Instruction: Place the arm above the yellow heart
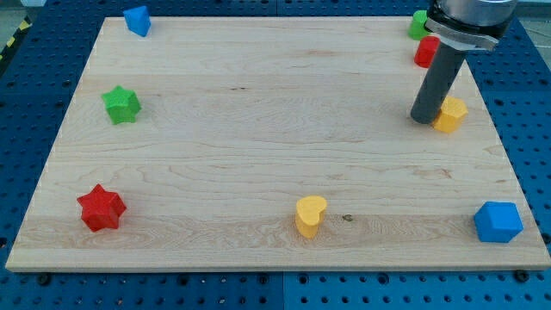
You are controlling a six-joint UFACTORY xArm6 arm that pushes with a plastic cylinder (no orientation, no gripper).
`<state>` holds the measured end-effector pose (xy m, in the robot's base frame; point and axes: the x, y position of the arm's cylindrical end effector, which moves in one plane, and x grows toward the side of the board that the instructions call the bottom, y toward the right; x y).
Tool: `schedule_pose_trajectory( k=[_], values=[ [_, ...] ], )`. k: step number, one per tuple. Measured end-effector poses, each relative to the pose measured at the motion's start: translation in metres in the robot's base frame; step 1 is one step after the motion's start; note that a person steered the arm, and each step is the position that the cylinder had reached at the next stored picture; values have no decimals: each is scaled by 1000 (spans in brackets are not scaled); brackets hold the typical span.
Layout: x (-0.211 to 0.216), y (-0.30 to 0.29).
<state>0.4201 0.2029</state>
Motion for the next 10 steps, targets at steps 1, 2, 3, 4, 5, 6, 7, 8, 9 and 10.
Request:
schedule_pose_trajectory(
  k=[1, 2, 3, 4, 5, 6, 7, 8, 9, 10],
  values=[
    [0, 5],
    [1, 5],
    [22, -8],
    [27, -19],
    [27, -21],
    [27, -47],
    [27, -66],
    [27, -67],
    [27, -87],
    [27, -118]
  ],
)
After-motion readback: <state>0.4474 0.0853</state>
